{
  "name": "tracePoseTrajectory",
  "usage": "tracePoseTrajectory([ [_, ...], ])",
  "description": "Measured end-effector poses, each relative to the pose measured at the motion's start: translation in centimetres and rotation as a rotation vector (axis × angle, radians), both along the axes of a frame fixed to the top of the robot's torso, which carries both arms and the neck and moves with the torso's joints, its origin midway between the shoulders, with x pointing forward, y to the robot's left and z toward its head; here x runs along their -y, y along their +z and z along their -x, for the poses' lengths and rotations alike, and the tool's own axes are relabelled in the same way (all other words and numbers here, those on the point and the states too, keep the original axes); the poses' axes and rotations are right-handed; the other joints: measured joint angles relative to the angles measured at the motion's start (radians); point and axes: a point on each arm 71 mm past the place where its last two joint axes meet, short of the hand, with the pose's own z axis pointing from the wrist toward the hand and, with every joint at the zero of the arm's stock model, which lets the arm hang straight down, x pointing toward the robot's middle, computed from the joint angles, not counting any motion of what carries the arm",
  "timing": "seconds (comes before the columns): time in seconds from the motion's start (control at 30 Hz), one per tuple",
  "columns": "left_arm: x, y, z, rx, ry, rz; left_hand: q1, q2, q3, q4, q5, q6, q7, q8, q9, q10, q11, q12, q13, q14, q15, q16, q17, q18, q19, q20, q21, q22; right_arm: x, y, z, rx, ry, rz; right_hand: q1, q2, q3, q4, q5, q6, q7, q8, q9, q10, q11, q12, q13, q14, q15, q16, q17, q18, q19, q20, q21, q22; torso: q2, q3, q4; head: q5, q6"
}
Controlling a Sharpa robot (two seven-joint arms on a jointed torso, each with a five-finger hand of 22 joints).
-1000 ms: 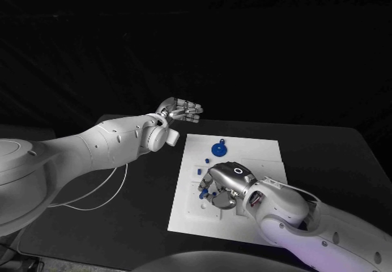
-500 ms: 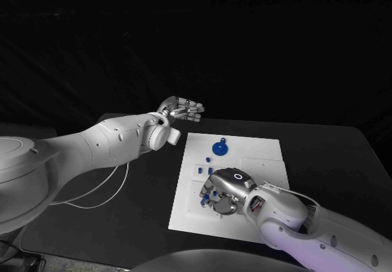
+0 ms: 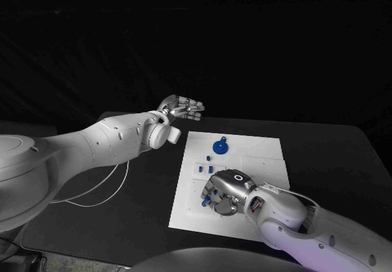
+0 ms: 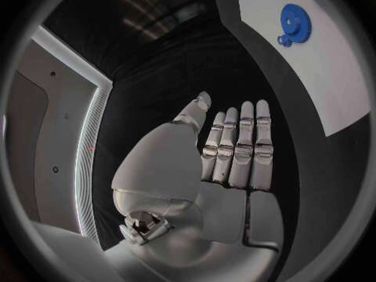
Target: Assemble the parts on the task board
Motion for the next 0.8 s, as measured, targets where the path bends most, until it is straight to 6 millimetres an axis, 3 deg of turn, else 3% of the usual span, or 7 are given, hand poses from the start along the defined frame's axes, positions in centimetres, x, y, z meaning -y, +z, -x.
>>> tracePoseTrajectory([
  [0.8,-0.11,-0.11,0.05,-0.003,-0.001,0.001,0.000,0.000,-0.002,0.002,0.000,-0.004,0.004,0.000,0.000,0.000,0.000,0.000,0.000,0.000,0.000,0.000,0.000,0.000,0.000,0.000,0.000,-0.004,-0.63,-0.43,0.09,0.037,0.007,0.048,0.000,0.000,0.003,-0.006,0.004,0.000,0.000,0.001,-0.001,0.000,0.000,0.000,0.000,0.001,0.002,0.000,0.003,0.000,0.002,-0.002,0.000,0.000,0.000,0.0001,0.0001,0.001,-0.004],
])
